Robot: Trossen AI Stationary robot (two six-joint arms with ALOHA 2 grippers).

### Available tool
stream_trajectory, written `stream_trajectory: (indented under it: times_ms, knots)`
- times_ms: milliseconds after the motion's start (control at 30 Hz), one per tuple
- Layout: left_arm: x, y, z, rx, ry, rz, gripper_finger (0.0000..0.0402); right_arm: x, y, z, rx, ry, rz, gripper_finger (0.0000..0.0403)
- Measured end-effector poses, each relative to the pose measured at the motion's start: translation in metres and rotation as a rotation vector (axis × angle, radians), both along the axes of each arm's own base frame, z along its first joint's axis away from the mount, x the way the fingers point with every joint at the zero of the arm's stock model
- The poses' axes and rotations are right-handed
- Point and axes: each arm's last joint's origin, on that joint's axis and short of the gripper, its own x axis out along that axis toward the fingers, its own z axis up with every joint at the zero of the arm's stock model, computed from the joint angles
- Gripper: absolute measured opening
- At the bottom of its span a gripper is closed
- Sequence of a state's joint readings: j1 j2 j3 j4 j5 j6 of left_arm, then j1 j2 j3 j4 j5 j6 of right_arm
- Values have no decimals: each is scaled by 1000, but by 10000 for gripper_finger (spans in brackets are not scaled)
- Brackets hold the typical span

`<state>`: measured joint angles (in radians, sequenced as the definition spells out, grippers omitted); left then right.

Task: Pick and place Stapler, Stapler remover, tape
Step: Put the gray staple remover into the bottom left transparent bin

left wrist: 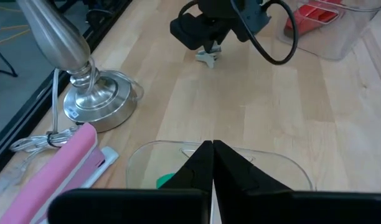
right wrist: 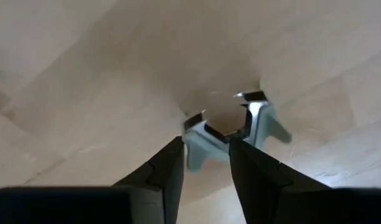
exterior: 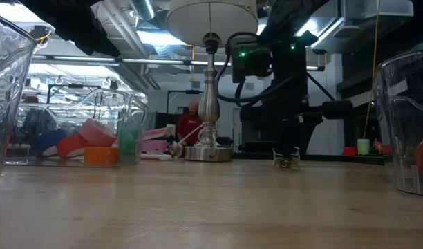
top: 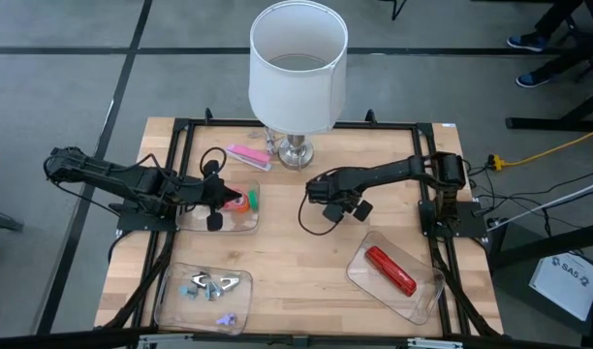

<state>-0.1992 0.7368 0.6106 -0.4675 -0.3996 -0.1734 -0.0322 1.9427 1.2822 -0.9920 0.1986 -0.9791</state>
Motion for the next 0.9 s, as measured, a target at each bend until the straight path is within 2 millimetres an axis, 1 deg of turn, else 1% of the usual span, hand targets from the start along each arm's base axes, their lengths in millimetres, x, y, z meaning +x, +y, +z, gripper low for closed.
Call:
stream_trajectory:
  times_ms: [67,133,300,333,400,500,567,633,767,900]
  knots:
    - [0,0,0,0,0,0,2,2,0,-1,-1,-14,0,120]
    - [0,0,0,0,0,0,2,2,0,-1,-1,-19,-2,100]
    - [0,0,0,0,0,0,8,3,-1,2,-16,-35,-5,26]
    - [0,0,0,0,0,0,9,4,-1,2,-17,-41,-6,16]
    - [0,0,0,0,0,1,10,5,-1,2,-20,-63,-35,13]
    - [0,0,0,0,1,0,8,10,-1,1,-7,-134,-140,22]
    - [0,0,0,0,0,0,5,12,0,1,26,-163,-223,17]
    - [0,0,0,1,1,0,3,15,0,4,66,-192,-319,8]
    - [0,0,0,1,1,-1,2,23,1,10,131,-271,-476,6]
    - [0,0,0,2,1,-1,7,36,4,20,254,-363,-603,1]
